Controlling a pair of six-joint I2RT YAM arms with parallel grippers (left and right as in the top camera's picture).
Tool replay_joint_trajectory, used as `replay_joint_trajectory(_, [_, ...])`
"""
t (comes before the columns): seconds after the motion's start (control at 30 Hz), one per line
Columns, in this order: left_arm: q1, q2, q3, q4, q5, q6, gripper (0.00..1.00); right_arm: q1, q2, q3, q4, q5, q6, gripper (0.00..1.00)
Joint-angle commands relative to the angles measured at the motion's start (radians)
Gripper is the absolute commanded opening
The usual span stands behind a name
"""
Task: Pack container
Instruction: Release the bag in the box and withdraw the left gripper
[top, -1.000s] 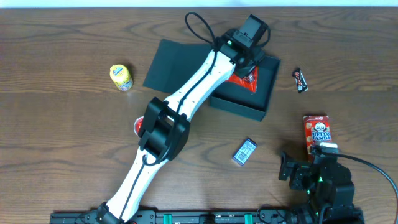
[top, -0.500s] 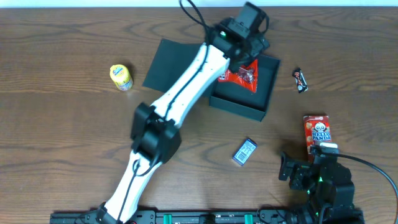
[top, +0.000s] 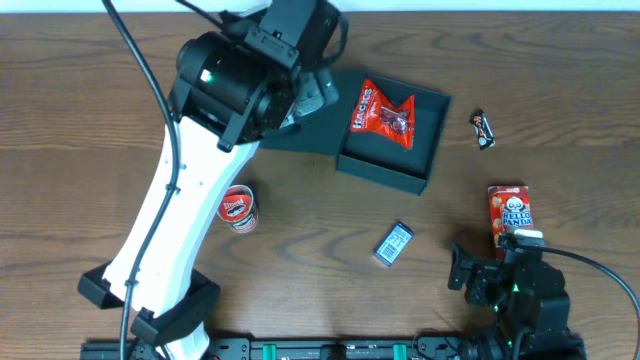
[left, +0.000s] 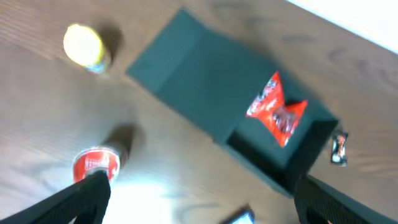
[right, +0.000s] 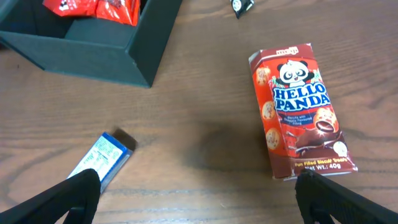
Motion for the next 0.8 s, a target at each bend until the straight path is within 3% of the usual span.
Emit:
replay_joint_trajectory(0.0, [-0.002,-0.038,-0.015,-0.078,-0.03,0.109,0.95,-0.01,-0.005,-0.004,0.0,-0.003,0.016,0.99])
replay_joint_trajectory(0.27, [-0.024,-0.19,-0.157,-0.078,-0.093,0.145,0.95,-0.01,-0.005,-0.004,0.0,0.0,0.016,0.99])
replay_joint_trajectory(0.43, [-0.048,-0.404,-0.521,-0.056,-0.223,0.016,0.95,-0.01,-0.005,-0.004,0.001,0.0,0.016,0.99])
replay_joint_trajectory(0.57, [-0.078,-0.574,-0.848,-0.022,-0.187,-0.122,0.95,-0.01,-0.005,-0.004,0.001,0.0,0.016,0.99])
replay_joint_trajectory(0.77, [-0.168,-0.792,-1.207,0.047,-0.162,-0.212,0.95,-0.01,-0.005,-0.004,0.0,0.0,0.016,0.99])
